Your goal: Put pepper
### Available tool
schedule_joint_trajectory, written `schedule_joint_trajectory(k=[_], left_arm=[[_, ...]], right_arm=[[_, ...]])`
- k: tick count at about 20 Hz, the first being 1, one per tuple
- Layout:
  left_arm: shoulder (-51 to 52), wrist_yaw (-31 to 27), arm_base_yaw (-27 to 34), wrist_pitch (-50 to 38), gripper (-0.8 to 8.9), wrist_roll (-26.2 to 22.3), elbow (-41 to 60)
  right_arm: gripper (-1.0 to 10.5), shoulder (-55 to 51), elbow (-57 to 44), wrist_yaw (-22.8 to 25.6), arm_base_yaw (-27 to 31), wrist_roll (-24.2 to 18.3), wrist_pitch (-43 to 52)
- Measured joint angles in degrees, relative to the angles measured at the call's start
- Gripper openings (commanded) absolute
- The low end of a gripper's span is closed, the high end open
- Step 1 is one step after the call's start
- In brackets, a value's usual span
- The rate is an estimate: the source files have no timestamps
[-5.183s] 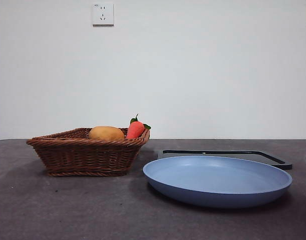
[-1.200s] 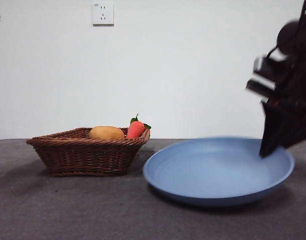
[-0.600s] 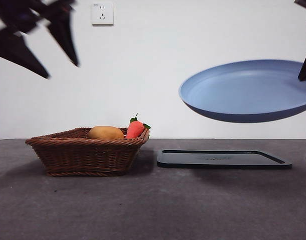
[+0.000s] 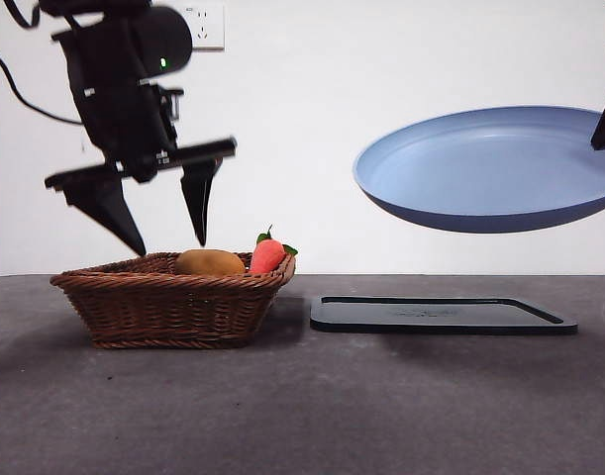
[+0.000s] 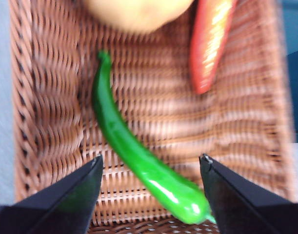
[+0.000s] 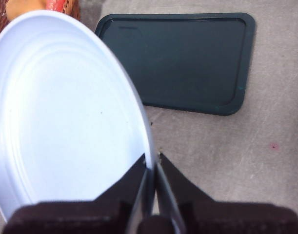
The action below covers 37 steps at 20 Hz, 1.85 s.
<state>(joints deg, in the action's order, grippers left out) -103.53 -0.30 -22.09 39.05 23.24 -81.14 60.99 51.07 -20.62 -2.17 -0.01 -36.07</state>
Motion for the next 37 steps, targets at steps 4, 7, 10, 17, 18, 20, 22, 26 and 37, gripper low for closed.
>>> schedule_joint_trajectory(k=[4,7,10,17,18,20,22,26,37], left_arm=[[-2.9,0.0,-0.2,-0.1,3.48,1.7,0.0],[-4.5,0.0,-0.5,-0.6,3.48,2.6,-0.1],[-6.7,-0.1,-0.5,-1.0,3.48,3.2,-0.1],[-8.2,-0.8,-0.8,-1.9,3.15,3.7,-0.2],[-8.6,-0.9,-0.9,-1.9,2.83,3.7,-0.2],[-8.7,-1.4,-1.0,-1.9,2.31,3.8,-0.2],[-8.7,-1.5,-1.0,-1.9,1.73,3.9,-0.2],[-8.7,-1.0,-1.2,-3.0,1.10,4.1,-0.3],[-0.8,-0.8,-1.2,-2.5,1.10,4.2,-0.3]], right_arm=[[0.1,0.0,0.0,0.0,0.0,0.0,-0.1],[0.1,0.0,0.0,-0.9,0.0,0.0,-0.3],[0.1,0.0,0.0,-1.6,0.0,-0.1,-0.3],[0.1,0.0,0.0,-1.6,0.0,-0.7,-0.4],[0.1,0.0,0.0,-1.6,0.0,-0.7,-0.4],[0.1,0.0,0.0,-1.6,0.0,-0.7,-0.4],[0.1,0.0,0.0,-1.6,0.0,-0.8,-0.4],[0.1,0.0,0.0,-1.6,0.0,-0.9,-0.4],[0.1,0.9,0.0,-1.5,0.0,-0.9,-0.3]])
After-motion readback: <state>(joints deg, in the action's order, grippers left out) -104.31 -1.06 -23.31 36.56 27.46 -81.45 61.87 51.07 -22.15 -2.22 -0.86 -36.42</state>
